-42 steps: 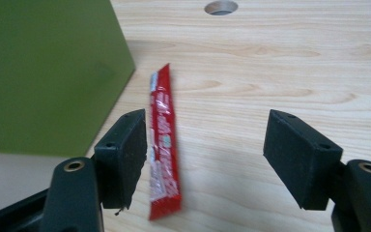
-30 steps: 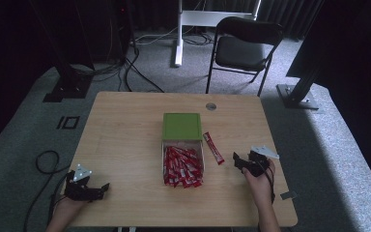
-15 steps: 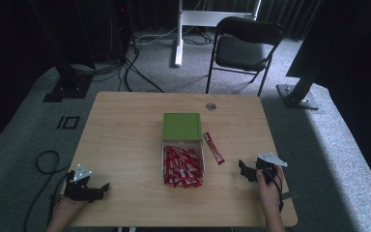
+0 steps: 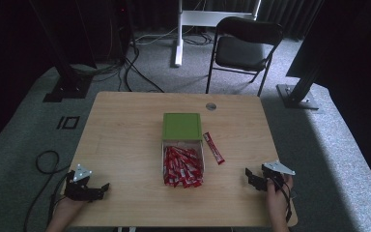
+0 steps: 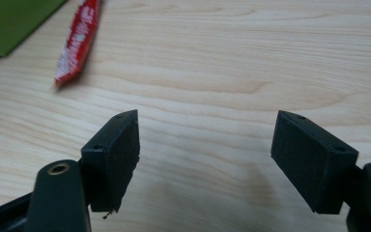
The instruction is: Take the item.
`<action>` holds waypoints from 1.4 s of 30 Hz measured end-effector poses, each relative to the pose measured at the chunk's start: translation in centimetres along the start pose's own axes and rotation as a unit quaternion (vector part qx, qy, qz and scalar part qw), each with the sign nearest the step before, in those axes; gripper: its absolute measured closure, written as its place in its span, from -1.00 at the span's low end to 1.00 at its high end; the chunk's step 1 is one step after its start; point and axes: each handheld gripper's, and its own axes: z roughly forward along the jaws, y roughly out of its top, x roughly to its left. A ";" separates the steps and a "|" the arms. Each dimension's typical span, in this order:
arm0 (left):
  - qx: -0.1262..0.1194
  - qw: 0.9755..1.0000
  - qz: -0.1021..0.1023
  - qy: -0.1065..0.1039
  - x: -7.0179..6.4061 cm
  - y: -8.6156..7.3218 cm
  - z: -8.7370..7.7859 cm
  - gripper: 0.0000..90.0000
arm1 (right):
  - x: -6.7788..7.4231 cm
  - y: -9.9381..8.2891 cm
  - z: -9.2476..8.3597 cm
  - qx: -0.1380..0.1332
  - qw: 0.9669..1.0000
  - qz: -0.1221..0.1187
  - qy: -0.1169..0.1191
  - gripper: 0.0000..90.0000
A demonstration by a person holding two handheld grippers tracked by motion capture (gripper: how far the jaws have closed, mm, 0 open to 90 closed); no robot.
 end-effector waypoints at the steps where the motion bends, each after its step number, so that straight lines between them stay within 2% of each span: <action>1: 0.000 1.000 0.000 0.000 0.0 0.0 0.0 -0.97 | -0.1 -0.3 -0.1 0.007 1.000 -0.004 0.002 -0.44; 3: 0.000 1.000 0.000 0.000 0.0 0.0 0.0 -0.97 | -0.1 -0.5 -0.2 0.012 1.000 -0.011 0.010 -0.44; 6: 0.000 1.000 0.000 0.000 0.0 0.0 0.0 -0.97 | 0.0 -0.7 -0.5 0.006 0.998 -0.053 0.028 -0.44; 8: 0.000 1.000 0.000 0.000 0.0 0.0 0.0 -0.97 | 0.1 -0.8 -0.6 0.007 0.997 -0.069 0.035 -0.44; 10: 0.000 1.000 0.000 0.000 0.0 0.0 0.0 -0.97 | 0.1 -0.9 -0.7 0.009 0.996 -0.070 0.052 -0.44; 14: 0.000 1.000 0.000 0.000 0.0 0.0 0.0 -0.97 | 0.1 -1.2 -1.2 0.003 0.994 -0.055 0.090 -0.44; 15: 0.000 1.000 0.000 0.000 0.0 0.0 0.0 -0.97 | 0.1 -1.3 -1.3 0.001 0.994 -0.057 0.095 -0.44; 18: 0.000 1.000 0.000 0.000 0.0 0.0 0.0 -0.97 | 0.3 -1.5 -1.6 0.008 0.992 -0.083 0.096 -0.44; 20: 0.000 1.000 0.000 0.000 0.0 0.0 0.0 -0.97 | 0.4 -1.7 -1.8 0.014 0.989 -0.099 0.109 -0.44; 26: 0.000 1.000 0.000 0.000 0.0 0.0 0.0 -0.97 | 0.8 -2.1 -2.1 0.034 0.983 -0.143 0.107 -0.44; 28: 0.000 1.000 0.000 0.000 0.0 0.0 0.0 -0.97 | 1.0 -2.2 -2.0 0.051 0.978 -0.166 0.117 -0.48; 29: -0.001 1.000 0.000 0.000 0.0 0.0 0.0 -0.97 | 1.1 -2.2 -2.0 0.055 0.976 -0.170 0.124 -0.52; 32: -0.001 1.000 0.000 0.000 0.0 0.0 0.0 -0.97 | 1.3 -2.4 -2.1 0.064 0.972 -0.173 0.147 -0.55; 34: -0.001 1.000 0.000 0.000 0.0 0.0 0.0 -0.97 | 1.5 -2.5 -2.2 0.064 0.968 -0.186 0.153 -0.65; 35: -0.001 1.000 0.000 0.000 0.0 0.0 0.0 -0.97 | 1.5 -2.5 -2.2 0.064 0.968 -0.186 0.153 -0.65; 36: -0.001 1.000 0.000 0.000 0.0 0.0 0.0 -0.97 | 1.6 -2.5 -2.2 0.072 0.965 -0.191 0.165 -0.76; 37: -0.001 1.000 0.000 0.000 0.0 0.0 0.0 -0.97 | 1.7 -2.6 -2.2 0.074 0.962 -0.198 0.174 -0.76; 40: -0.001 1.000 0.000 0.000 0.0 0.0 0.0 -0.97 | 1.8 -2.7 -2.3 0.074 0.963 -0.195 0.171 -0.76; 42: -0.001 1.000 0.000 0.000 0.0 0.0 0.0 -0.97 | 1.8 -2.8 -2.4 0.074 0.965 -0.189 0.164 -0.76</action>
